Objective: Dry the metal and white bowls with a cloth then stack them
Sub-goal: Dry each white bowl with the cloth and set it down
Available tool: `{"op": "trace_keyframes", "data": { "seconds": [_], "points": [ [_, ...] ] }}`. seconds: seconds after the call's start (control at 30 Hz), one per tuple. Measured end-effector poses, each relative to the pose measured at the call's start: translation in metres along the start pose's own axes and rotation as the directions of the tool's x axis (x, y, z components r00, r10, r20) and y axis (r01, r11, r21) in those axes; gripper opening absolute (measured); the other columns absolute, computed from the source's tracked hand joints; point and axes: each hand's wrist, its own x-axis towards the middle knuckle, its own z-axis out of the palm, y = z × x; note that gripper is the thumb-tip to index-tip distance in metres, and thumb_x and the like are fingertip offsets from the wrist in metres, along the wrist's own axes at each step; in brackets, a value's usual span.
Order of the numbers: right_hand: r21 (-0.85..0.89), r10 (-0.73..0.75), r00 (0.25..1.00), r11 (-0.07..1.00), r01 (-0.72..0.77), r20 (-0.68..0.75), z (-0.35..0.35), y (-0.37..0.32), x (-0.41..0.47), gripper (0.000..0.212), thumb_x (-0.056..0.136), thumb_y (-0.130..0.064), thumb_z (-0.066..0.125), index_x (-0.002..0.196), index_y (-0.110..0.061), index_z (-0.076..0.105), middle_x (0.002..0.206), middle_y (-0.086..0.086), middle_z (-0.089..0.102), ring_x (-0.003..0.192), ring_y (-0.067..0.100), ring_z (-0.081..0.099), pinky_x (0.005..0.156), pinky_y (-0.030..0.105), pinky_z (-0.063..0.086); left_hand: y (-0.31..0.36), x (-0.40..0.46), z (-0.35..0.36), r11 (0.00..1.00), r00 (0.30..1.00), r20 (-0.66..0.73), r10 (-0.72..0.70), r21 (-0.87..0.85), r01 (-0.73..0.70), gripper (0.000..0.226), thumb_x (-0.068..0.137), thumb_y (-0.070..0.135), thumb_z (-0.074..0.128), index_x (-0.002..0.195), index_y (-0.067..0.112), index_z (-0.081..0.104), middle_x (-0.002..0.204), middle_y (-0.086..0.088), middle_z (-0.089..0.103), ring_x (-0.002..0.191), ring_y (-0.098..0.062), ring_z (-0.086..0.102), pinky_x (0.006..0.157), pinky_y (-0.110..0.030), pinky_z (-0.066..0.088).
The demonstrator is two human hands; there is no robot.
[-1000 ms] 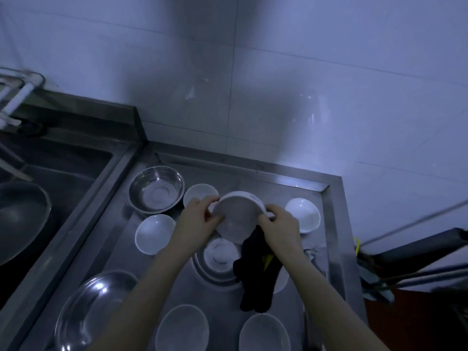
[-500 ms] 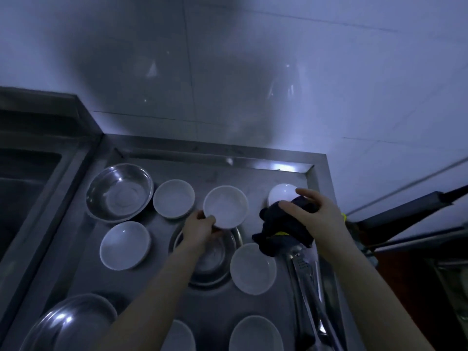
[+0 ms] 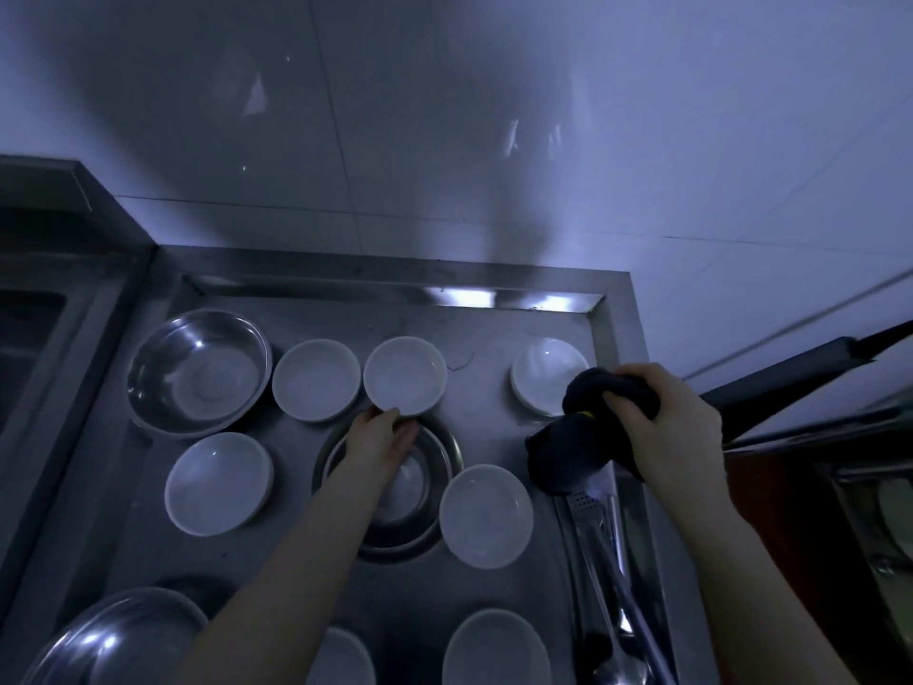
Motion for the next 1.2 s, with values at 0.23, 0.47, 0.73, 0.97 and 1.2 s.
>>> {"op": "trace_keyframes", "data": {
  "seconds": [0.23,0.47,0.73,0.97,1.2],
  "points": [
    [0.04,-0.006,0.988,0.999,0.013,-0.156,-0.013,0.011,0.002,0.015,0.093,-0.025,0.059,0.107,-0.022,0.062,0.095,0.002,0.066,0.088,0.02,0.059,0.077,0.031,0.042,-0.016,-0.03,0.015,0.918,0.988,0.055,-0.144,0.381,0.113,0.014,0.097,0.002,0.046,0.092,0.005,0.059,0.09,-0.013,0.064,0.076,-0.024,0.062,0.071,-0.033,0.05],
    [0.064,-0.028,0.963,0.997,0.047,-0.267,-0.036,0.031,0.018,0.018,0.094,-0.025,0.058,0.11,-0.022,0.065,0.098,0.002,0.068,0.091,0.019,0.061,0.081,0.031,0.047,-0.051,-0.038,0.084,0.873,0.988,0.153,-0.015,0.483,-0.061,0.023,0.093,0.002,0.055,0.115,0.009,0.052,0.079,-0.014,0.06,0.061,-0.022,0.055,0.051,-0.026,0.046],
    [0.118,0.009,0.96,0.993,0.025,-0.281,-0.046,0.075,0.053,0.018,0.092,-0.02,0.061,0.109,-0.017,0.067,0.103,0.002,0.062,0.09,0.003,0.051,0.077,0.012,0.036,-0.087,0.007,0.143,0.743,0.987,0.11,0.114,0.65,-0.159,0.064,0.086,0.021,0.069,0.141,0.02,0.037,0.128,-0.012,0.053,0.109,-0.036,0.058,0.07,-0.045,0.061],
    [0.238,0.038,0.962,0.971,0.028,-0.269,-0.051,0.096,0.076,0.013,0.093,-0.021,0.061,0.104,-0.02,0.067,0.086,-0.01,0.063,0.079,-0.01,0.054,0.071,0.001,0.036,-0.087,0.013,0.156,0.827,0.984,0.056,0.169,0.535,-0.173,0.04,0.075,0.0,0.055,0.11,0.02,0.052,0.108,-0.008,0.059,0.106,-0.039,0.058,0.075,-0.061,0.058],
    [0.441,-0.01,0.968,0.889,0.123,-0.251,-0.063,0.064,0.079,0.012,0.091,-0.02,0.063,0.102,-0.026,0.067,0.084,-0.02,0.063,0.081,-0.01,0.056,0.071,0.005,0.038,-0.052,-0.061,0.135,0.916,0.973,0.083,0.216,0.329,-0.231,0.044,0.089,-0.004,0.049,0.129,0.014,0.045,0.115,-0.012,0.054,0.088,-0.028,0.061,0.059,-0.034,0.06]
  ]
}}
